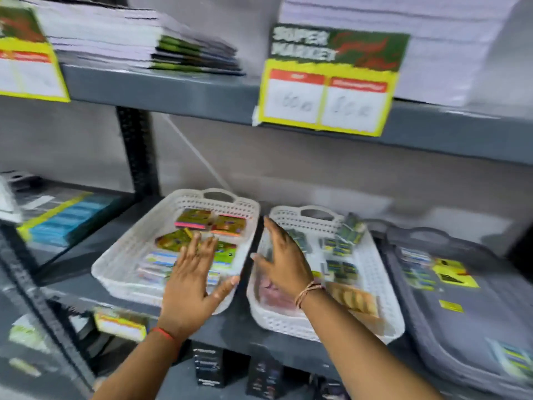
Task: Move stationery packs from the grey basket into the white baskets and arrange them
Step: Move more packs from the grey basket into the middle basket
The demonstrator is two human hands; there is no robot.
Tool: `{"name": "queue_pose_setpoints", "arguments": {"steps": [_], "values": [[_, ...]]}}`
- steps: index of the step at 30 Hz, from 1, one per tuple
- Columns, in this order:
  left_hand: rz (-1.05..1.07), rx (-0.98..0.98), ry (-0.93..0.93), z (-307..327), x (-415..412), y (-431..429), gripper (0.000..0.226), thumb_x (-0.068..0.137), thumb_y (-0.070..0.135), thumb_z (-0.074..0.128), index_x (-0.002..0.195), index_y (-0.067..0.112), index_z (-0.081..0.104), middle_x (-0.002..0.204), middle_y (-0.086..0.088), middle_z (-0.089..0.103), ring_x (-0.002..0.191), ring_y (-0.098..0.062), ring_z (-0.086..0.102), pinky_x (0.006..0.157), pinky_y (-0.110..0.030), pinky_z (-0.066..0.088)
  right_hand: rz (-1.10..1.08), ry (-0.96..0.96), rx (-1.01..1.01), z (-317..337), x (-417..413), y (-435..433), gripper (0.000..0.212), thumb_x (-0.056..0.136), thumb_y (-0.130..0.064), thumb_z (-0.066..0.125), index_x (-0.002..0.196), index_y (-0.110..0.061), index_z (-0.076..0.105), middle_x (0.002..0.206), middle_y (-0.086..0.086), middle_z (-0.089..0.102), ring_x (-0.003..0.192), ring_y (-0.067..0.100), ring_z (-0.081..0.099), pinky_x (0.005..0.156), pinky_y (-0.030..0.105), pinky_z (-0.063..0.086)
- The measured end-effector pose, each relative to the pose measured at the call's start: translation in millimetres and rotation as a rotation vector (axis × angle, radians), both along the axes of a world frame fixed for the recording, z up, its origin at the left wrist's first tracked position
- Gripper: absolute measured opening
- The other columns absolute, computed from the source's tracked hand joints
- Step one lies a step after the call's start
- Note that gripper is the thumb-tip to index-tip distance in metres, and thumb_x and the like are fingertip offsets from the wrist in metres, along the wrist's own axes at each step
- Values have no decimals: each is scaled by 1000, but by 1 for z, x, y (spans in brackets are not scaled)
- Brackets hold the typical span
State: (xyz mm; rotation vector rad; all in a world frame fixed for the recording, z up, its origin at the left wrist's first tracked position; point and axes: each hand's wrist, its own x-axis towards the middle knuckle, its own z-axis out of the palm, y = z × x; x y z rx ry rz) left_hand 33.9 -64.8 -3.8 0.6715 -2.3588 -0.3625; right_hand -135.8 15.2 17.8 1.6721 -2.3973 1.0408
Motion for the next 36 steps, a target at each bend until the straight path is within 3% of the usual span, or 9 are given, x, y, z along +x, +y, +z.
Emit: {"name": "queue_pose_setpoints", "arguments": {"steps": [11, 16, 19, 22, 24, 28, 31, 33, 36], "values": [[-180, 53, -72, -17, -65, 60, 104, 69, 84, 16, 129, 4, 46, 139, -14, 44, 134, -27, 24, 105, -4, 4, -578, -24, 69, -13, -171, 160, 55, 88, -18, 58, 137, -4, 39, 134, 21, 52, 120, 35, 52, 99, 39, 42], [-153, 47, -121, -15, -68, 60, 102, 70, 83, 20, 127, 3, 48, 134, -17, 49, 129, -32, 31, 104, -4, 8, -598, 52, 263, -29, -243, 181, 45, 86, -6, 54, 131, -3, 49, 135, 19, 53, 123, 31, 51, 104, 33, 37], [-169, 4, -56, -16, -70, 56, 96, 70, 83, 23, 128, 11, 46, 140, 20, 40, 133, -10, 33, 104, -3, 7, -559, 78, 397, -39, -273, 178, 45, 87, -7, 52, 132, -7, 48, 139, 14, 49, 128, 27, 46, 108, 31, 36], [-247, 1, -30, -8, -72, 57, 77, 69, 84, 25, 136, 45, 20, 132, 57, 4, 129, 22, 5, 104, -1, 6, -545, 39, 468, -46, -292, 167, 46, 86, -6, 53, 132, -5, 47, 138, 16, 50, 127, 29, 47, 108, 33, 38], [-263, 2, -51, -9, -73, 56, 73, 69, 84, 24, 135, 53, 11, 135, 51, 13, 128, 24, 0, 105, -3, 6, -539, 7, 529, -50, -299, 160, 47, 84, -4, 54, 130, -5, 49, 135, 18, 53, 124, 31, 51, 105, 34, 41], [-239, -59, -87, -10, -75, 56, 97, 74, 80, 24, 128, 2, 41, 136, 52, 3, 130, 20, -1, 106, -2, 4, -551, 114, 559, -53, -309, 153, 49, 79, -6, 58, 128, -9, 53, 130, 16, 58, 121, 28, 53, 103, 33, 44], [-223, -66, -100, -10, -73, 56, 98, 75, 79, 24, 125, -2, 44, 140, 42, 19, 132, 17, -1, 106, -4, 5, -536, 146, 559, -49, -311, 155, 52, 79, -10, 63, 130, -11, 52, 132, 13, 57, 123, 27, 49, 105, 32, 41], [-219, -95, -103, -10, -73, 57, 95, 76, 78, 24, 125, -1, 45, 142, 44, 8, 132, 16, -2, 106, -5, 5, -556, 158, 525, -40, -306, 160, 52, 75, -18, 69, 125, -13, 55, 127, 12, 59, 119, 30, 49, 100, 32, 42], [-166, -123, -183, -10, -73, 61, 93, 79, 74, 21, 122, -2, 50, 143, 4, 34, 132, 1, 27, 106, -4, 2, -553, 115, 362, -23, -289, 164, 59, 69, -15, 72, 125, -9, 54, 127, 15, 57, 117, 33, 50, 97, 33, 42]]}}
